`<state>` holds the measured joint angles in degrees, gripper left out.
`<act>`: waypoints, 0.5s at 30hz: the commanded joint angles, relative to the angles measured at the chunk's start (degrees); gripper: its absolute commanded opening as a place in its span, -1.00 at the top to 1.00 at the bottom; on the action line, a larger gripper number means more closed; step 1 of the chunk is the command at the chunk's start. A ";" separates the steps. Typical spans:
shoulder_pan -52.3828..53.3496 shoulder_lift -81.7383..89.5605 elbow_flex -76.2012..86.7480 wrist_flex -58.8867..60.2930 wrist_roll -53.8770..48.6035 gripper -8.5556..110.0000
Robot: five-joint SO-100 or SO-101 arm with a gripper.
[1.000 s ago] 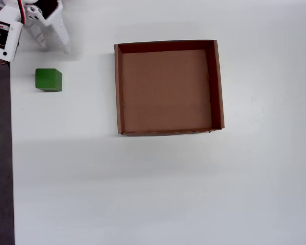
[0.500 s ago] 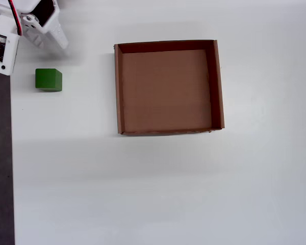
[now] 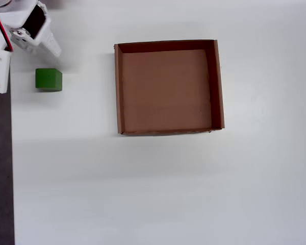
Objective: Grasp a green cube and put it in a box.
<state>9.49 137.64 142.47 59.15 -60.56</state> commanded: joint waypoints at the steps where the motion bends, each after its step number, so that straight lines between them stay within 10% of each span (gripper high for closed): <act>1: 1.05 -2.64 -5.36 1.23 -2.29 0.46; 15: 1.76 -10.20 -8.61 0.53 -7.12 0.29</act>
<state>10.90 128.67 137.55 59.50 -65.83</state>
